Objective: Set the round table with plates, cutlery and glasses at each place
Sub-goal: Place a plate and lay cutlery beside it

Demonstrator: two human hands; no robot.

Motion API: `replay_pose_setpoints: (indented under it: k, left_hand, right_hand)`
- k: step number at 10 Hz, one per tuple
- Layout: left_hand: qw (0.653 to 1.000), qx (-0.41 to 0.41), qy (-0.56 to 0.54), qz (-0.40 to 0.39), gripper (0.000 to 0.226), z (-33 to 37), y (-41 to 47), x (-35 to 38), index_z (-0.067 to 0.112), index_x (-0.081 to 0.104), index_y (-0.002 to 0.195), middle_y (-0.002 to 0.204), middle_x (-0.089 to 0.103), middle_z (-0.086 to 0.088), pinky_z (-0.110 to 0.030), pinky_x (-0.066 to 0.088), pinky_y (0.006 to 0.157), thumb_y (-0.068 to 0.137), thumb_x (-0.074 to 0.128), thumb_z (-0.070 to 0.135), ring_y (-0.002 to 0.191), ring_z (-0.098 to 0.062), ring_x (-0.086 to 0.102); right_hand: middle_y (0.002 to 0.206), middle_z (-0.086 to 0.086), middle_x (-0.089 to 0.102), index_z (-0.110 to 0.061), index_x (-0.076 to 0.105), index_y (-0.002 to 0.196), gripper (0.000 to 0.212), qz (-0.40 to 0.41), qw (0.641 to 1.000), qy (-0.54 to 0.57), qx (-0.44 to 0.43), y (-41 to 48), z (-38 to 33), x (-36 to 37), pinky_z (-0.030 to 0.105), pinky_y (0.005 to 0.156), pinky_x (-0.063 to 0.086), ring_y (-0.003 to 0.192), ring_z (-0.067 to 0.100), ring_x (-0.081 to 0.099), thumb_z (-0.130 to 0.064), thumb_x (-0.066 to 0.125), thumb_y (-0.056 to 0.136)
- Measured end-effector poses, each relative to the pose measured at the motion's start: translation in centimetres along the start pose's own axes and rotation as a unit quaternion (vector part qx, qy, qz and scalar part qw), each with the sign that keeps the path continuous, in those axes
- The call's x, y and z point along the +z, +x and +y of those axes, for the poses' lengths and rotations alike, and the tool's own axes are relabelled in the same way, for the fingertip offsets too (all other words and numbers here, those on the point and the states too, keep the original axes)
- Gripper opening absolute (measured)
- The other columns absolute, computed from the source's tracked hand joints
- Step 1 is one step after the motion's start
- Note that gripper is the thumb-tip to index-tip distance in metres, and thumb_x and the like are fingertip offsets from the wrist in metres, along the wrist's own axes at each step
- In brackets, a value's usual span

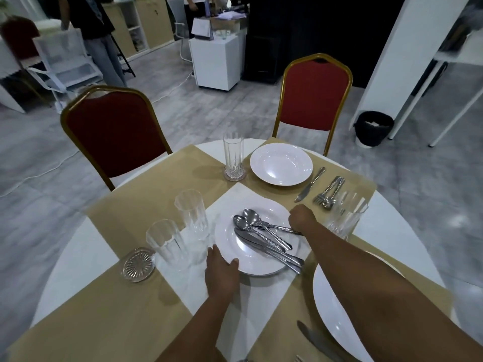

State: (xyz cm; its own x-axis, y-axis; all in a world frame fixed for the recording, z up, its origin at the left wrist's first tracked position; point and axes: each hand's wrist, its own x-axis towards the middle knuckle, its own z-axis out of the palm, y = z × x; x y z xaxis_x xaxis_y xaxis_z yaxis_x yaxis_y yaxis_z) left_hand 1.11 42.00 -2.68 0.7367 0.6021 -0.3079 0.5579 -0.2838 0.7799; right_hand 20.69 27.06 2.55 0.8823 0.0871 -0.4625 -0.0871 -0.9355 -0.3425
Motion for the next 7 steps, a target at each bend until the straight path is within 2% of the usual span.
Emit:
replay_pose_setpoints:
  k: [1,2,3,4,5,6,7]
  left_hand:
    - [0.998,0.045,-0.05,-0.01,0.058,0.0,-0.9,-1.3,0.018,0.047,0.136,0.13,0.057,0.001,-0.033,0.042,0.099,0.08,0.06,0.02,0.119,-0.018,0.053]
    - [0.994,0.039,-0.1,-0.017,0.053,0.3,-1.8,-2.2,0.025,0.05,0.131,0.114,0.065,0.005,-0.03,0.047,0.084,0.082,0.062,0.008,0.103,-0.017,0.061]
    - [0.992,0.005,-0.128,-0.012,0.058,0.1,-2.1,-2.7,0.025,0.047,0.135,0.11,0.065,0.001,-0.033,0.05,0.086,0.083,0.062,0.004,0.102,-0.02,0.062]
    - [0.982,-0.037,-0.186,-0.02,0.061,-0.4,-2.4,-3.0,0.023,0.044,0.139,0.11,0.066,-0.011,-0.041,0.056,0.084,0.085,0.059,-0.001,0.102,-0.028,0.064]
    - [0.962,-0.077,-0.26,-0.03,0.06,-0.7,-3.2,-3.8,0.02,0.043,0.141,0.108,0.064,-0.016,-0.034,0.056,0.071,0.088,0.052,-0.009,0.096,-0.03,0.065]
    - [0.946,-0.097,-0.308,-0.043,0.061,-0.9,-3.8,-4.9,0.018,0.043,0.141,0.107,0.064,-0.019,-0.034,0.055,0.066,0.089,0.049,-0.013,0.094,-0.034,0.064]
    - [0.934,-0.116,-0.333,-0.058,0.064,-1.2,-4.1,-5.8,0.018,0.043,0.143,0.109,0.065,-0.021,-0.037,0.056,0.068,0.089,0.049,-0.014,0.092,-0.036,0.064]
  right_hand:
    - [0.064,0.007,0.05,-0.001,0.063,0.111,0.024,0.006,0.993,0.116,0.034,-0.8,1.3,1.1,0.013,0.043,0.035,0.067,0.009,0.059,-0.006,0.044,0.097]
    - [0.03,0.012,0.03,-0.016,0.035,0.053,0.046,-0.1,0.961,0.259,-0.003,-1.4,1.4,1.2,0.009,0.025,0.021,0.028,-0.001,0.048,-0.011,0.076,0.073]
    - [0.081,0.001,0.066,-0.018,0.058,0.077,0.019,0.025,0.998,0.056,0.022,-2.1,2.1,1.7,0.015,0.069,0.045,0.1,0.014,0.069,-0.011,0.076,0.075]
    - [0.131,0.009,0.06,-0.011,0.056,0.13,0.042,-0.001,0.985,0.169,0.037,-4.9,2.3,0.8,0.022,0.093,0.044,0.124,0.025,0.056,-0.012,0.064,0.089]
    - [0.132,0.02,0.058,0.004,0.057,0.127,0.036,0.008,0.933,0.35,0.082,-5.4,2.6,0.7,0.027,0.086,0.048,0.123,0.034,0.056,-0.009,0.058,0.094]
    - [0.126,0.021,0.061,0.006,0.062,0.119,0.034,0.051,0.941,0.325,0.075,-6.3,3.2,0.7,0.037,0.098,0.045,0.116,0.034,0.057,-0.016,0.061,0.094]
    - [0.117,0.013,0.063,-0.002,0.063,0.116,0.029,0.096,0.911,0.394,0.076,-7.4,3.3,0.4,0.037,0.088,0.047,0.1,0.027,0.056,-0.016,0.066,0.091]
